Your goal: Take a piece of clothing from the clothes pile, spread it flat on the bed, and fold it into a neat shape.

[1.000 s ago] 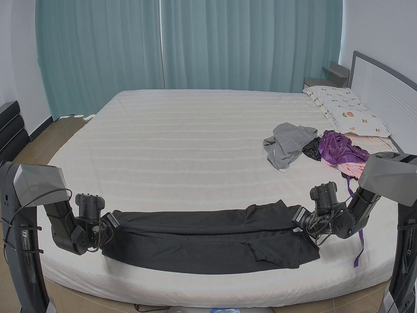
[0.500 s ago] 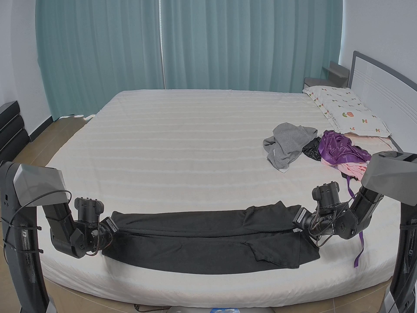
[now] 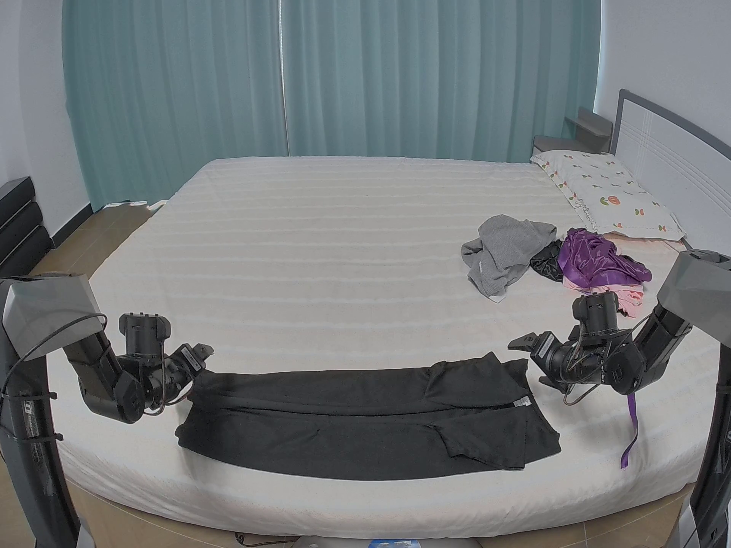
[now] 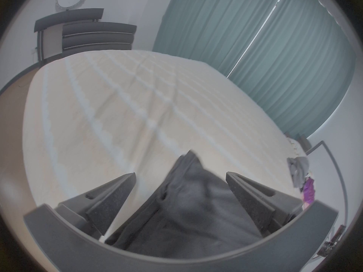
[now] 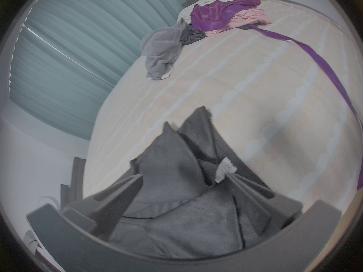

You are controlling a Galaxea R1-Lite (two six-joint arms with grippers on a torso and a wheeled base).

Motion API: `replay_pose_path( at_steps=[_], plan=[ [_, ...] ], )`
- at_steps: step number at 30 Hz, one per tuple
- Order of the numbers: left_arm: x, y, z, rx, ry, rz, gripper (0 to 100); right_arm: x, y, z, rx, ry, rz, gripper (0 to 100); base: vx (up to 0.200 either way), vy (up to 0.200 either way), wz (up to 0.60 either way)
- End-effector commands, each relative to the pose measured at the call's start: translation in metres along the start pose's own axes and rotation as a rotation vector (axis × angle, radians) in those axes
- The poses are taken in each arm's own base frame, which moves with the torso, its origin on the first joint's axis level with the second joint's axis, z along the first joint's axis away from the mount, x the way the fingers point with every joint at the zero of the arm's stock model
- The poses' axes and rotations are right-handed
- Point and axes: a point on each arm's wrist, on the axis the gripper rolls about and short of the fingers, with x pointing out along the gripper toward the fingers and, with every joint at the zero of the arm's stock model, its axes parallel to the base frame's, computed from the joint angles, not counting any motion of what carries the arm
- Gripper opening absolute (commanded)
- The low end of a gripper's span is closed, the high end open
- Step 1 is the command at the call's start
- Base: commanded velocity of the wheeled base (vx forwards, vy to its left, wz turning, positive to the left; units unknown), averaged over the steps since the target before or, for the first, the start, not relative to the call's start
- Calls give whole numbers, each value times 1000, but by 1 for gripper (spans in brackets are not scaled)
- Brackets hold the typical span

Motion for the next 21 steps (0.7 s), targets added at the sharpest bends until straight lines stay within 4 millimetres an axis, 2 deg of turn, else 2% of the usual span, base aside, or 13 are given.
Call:
replay_pose_path(
  at_steps=[1, 5, 8, 12, 18, 19, 21],
  plan=[
    [16, -16, 24, -13, 22, -64, 100, 12, -14, 14, 59, 3, 8, 100, 0, 0, 0],
    [48, -10, 16, 0, 90, -33, 100, 26, -23, 8, 77, 13, -1, 100, 0, 0, 0],
    [64, -5, 8, 57, 105, -24, 100, 24, -22, 9, 78, -1, 21, 100, 0, 0, 0],
    [68, 0, 2, 123, 120, -13, 100, 25, -24, 6, 76, 6, 16, 100, 0, 0, 0],
    [71, 0, 2, 131, 113, -9, 100, 25, -24, 6, 79, 6, 16, 100, 0, 0, 0],
    [72, -1, 2, 129, 109, -8, 0, 25, -24, 6, 79, 6, 16, 100, 0, 0, 0],
    [74, -1, 2, 128, 103, -3, 0, 24, -24, 5, 79, 10, 13, 100, 0, 0, 0]
  ],
)
